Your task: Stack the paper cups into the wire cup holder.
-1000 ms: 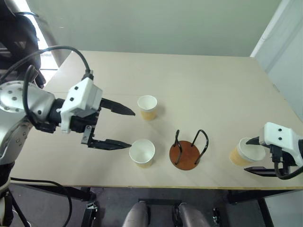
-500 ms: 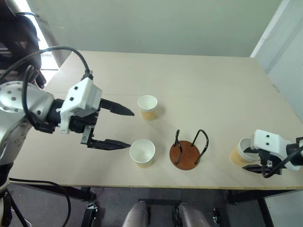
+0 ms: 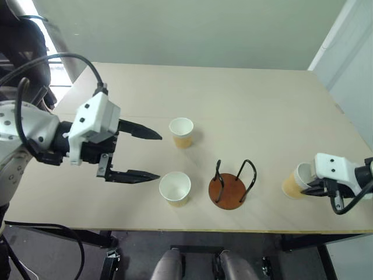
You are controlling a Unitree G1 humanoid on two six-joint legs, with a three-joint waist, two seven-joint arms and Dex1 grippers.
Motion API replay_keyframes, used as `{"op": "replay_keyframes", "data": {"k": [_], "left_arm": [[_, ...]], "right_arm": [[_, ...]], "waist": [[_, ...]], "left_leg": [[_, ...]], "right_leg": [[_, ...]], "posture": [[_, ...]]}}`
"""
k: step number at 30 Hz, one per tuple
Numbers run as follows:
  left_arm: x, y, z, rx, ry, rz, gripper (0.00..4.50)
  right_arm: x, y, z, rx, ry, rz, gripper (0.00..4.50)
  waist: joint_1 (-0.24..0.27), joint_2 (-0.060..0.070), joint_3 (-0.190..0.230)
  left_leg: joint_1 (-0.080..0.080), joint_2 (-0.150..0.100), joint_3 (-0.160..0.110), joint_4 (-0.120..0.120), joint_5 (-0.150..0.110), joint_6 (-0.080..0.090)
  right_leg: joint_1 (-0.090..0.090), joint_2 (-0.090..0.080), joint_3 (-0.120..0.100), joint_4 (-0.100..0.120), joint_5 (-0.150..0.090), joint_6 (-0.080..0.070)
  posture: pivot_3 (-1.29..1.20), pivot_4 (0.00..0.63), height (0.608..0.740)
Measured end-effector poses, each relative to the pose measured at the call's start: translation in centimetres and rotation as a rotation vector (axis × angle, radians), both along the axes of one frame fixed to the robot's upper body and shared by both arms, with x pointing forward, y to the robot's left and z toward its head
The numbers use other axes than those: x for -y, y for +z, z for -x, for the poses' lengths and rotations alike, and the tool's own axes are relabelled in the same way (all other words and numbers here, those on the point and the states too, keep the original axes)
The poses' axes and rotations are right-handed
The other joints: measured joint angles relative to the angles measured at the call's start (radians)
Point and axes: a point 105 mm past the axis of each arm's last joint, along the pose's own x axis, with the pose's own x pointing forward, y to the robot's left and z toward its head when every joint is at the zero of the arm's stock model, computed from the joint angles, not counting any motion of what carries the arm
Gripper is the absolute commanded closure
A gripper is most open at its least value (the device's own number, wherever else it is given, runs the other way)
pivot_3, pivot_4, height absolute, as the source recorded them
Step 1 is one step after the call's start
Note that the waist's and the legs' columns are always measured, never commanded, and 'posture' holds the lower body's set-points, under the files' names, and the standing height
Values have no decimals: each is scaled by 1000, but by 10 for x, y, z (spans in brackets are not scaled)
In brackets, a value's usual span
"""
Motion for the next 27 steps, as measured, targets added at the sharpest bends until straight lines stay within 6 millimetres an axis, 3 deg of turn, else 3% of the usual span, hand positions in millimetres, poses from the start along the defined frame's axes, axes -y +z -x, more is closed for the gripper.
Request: {"op": "replay_keyframes", "data": {"k": [6,8,10,12,16,21,27], "left_arm": [[-1,-1,0,-3,12,3,0],[-1,-1,0,-3,15,3,0],[-2,-2,0,-4,19,-2,0],[-1,-4,1,-8,17,-8,0],[-2,-8,2,-22,20,-14,0],[-3,-7,4,-19,24,-24,0],[-1,-6,9,-14,14,-27,0]], "right_arm": [[-31,107,-26,305,138,-146,4485],[-51,140,-28,387,233,-221,4485],[-70,150,-26,386,325,-279,4485],[-94,149,-17,333,446,-328,4485],[-119,127,-1,187,579,-339,4485],[-127,96,11,76,643,-285,4485],[-123,86,8,83,649,-217,4485]], "waist": [[-8,2,1],[-11,2,1],[-12,2,1],[-14,2,1],[-7,2,1],[-5,2,1],[-6,2,1]], "left_leg": [[1,0,1,-1,2,1],[1,0,1,-2,3,1],[2,1,1,-2,3,1],[2,1,1,-3,3,1],[0,2,1,-2,3,1],[0,2,1,-1,3,0],[1,2,1,-2,2,0]], "right_leg": [[-1,0,1,0,0,-1],[-1,1,1,0,1,-2],[-1,1,1,1,1,-3],[-2,1,0,0,2,-4],[-2,1,-1,0,1,-5],[-2,1,-1,-1,1,-6],[-2,0,-2,1,1,-11]], "posture": [[0,150,740],[0,150,740],[0,150,740],[0,150,740],[0,150,740],[0,150,740],[0,150,740]]}}
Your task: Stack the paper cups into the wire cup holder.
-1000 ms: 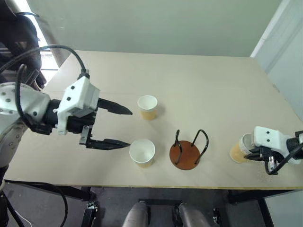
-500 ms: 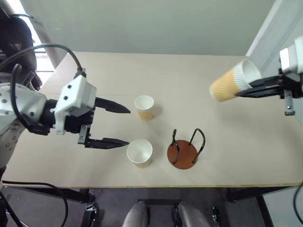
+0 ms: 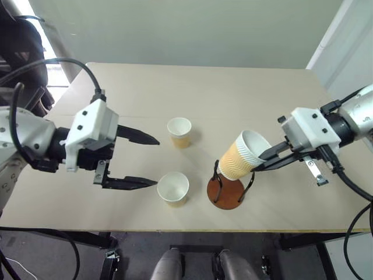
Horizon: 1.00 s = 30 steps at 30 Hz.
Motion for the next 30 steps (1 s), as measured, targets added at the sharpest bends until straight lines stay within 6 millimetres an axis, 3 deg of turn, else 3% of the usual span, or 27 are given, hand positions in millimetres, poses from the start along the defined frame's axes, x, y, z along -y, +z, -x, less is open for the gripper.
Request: {"op": "replay_keyframes", "data": {"k": [5,26,30], "left_arm": [[-1,-1,1,-3,5,-3,0],[1,-1,2,-1,13,-7,0],[1,-1,2,0,12,-7,0]], "right_arm": [[1,-5,-1,10,12,28,4485],[-6,-20,-11,68,30,72,4485],[-6,-21,-12,76,23,79,3603]], "waist": [[-2,0,0],[-2,0,0],[-2,0,0]], "left_leg": [[0,0,0,1,1,-1],[0,0,0,0,1,-1],[0,0,0,0,1,-1]], "right_leg": [[0,0,0,0,-1,-6],[-1,0,0,0,0,-6],[-1,0,0,0,0,-6]], "posture": [[0,150,740],[0,150,740],[0,150,740]]}}
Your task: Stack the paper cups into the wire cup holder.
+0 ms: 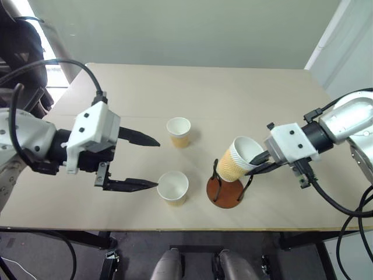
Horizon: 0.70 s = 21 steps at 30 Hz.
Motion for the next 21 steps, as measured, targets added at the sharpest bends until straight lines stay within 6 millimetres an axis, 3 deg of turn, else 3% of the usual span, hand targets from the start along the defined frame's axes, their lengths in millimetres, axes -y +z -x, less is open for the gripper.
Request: {"op": "replay_keyframes", "data": {"k": [10,13,16,21], "left_arm": [[-2,-1,-1,-6,-31,-15,0],[-1,-6,0,-31,-76,-45,0],[4,-19,3,-69,-165,-121,0],[8,-34,5,-119,-296,-219,0]], "right_arm": [[5,1,-7,25,-59,4,110],[25,7,-15,27,-191,-30,21],[63,8,-16,-32,-435,-118,21],[103,-10,12,-185,-682,-294,21]], "waist": [[1,0,0],[6,0,0],[18,-1,-1],[23,-2,0]], "left_leg": [[0,0,0,0,0,0],[-1,0,0,0,0,0],[-3,-1,0,0,-1,0],[-4,-1,0,0,-4,-3]], "right_leg": [[0,0,0,0,0,0],[0,0,0,-1,0,0],[0,-1,0,-2,0,0],[-1,-1,0,-1,-1,3]], "posture": [[0,150,740],[0,150,740],[0,150,740],[0,150,740]]}}
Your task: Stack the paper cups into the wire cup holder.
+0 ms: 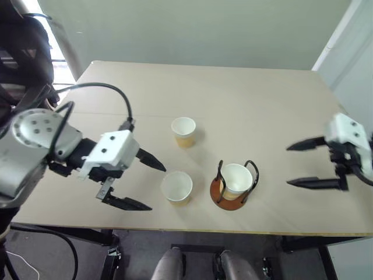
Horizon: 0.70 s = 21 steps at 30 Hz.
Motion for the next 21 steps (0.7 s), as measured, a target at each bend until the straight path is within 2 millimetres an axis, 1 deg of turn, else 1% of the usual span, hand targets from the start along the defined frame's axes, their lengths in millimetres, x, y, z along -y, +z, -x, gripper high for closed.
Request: {"op": "replay_keyframes", "data": {"k": [1,2,4,5,6,8,10,13,14,17,21], "left_arm": [[2,0,0,5,-20,-7,0],[4,0,0,15,-42,-19,0],[8,-5,0,22,-89,-54,0],[10,-9,-1,21,-112,-74,0],[10,-12,-1,20,-126,-92,0],[10,-19,-2,11,-148,-123,0],[9,-23,-1,8,-172,-152,0],[10,-28,0,5,-204,-174,0],[10,-30,0,9,-213,-188,0],[7,-36,-9,33,-200,-235,0],[4,-50,-21,61,-182,-292,0]], "right_arm": [[4,3,2,21,-33,-22,21],[4,10,3,62,-52,-58,21],[-9,34,7,178,-19,-163,21],[-17,44,12,220,12,-196,21],[-22,47,17,235,33,-209,21],[-27,45,25,221,49,-214,21],[-29,43,29,197,45,-225,21],[-28,48,34,208,39,-216,21],[-25,49,36,211,22,-204,21],[-20,49,37,215,-12,-200,21],[-20,53,40,223,-15,-203,21]], "waist": [[-2,0,0],[-8,1,0],[-24,2,0],[-28,2,0],[-28,2,0],[-27,1,0],[-26,2,1],[-26,2,1],[-23,2,1],[-20,2,1],[-20,2,0]], "left_leg": [[0,0,0,0,0,0],[1,0,0,0,0,0],[2,0,1,0,1,1],[3,0,1,-1,1,1],[3,1,0,-1,2,1],[3,3,-1,0,3,2],[2,2,-1,0,3,2],[1,-1,0,0,4,3],[0,-1,0,1,3,4],[0,-2,0,1,2,5],[0,-2,0,1,1,6]], "right_leg": [[0,0,0,0,0,0],[0,0,1,0,1,1],[0,1,2,0,2,3],[0,2,3,1,2,3],[1,3,3,0,2,3],[1,5,3,0,0,1],[1,5,5,0,-1,1],[1,5,10,0,-2,3],[1,5,11,0,-3,4],[1,5,13,-1,-3,5],[0,5,14,-1,-3,7]], "posture": [[0,150,740],[0,150,740],[0,150,740],[0,150,740],[0,150,740],[0,150,740],[0,150,740],[0,150,740],[0,150,740],[0,150,740],[0,150,740]]}}
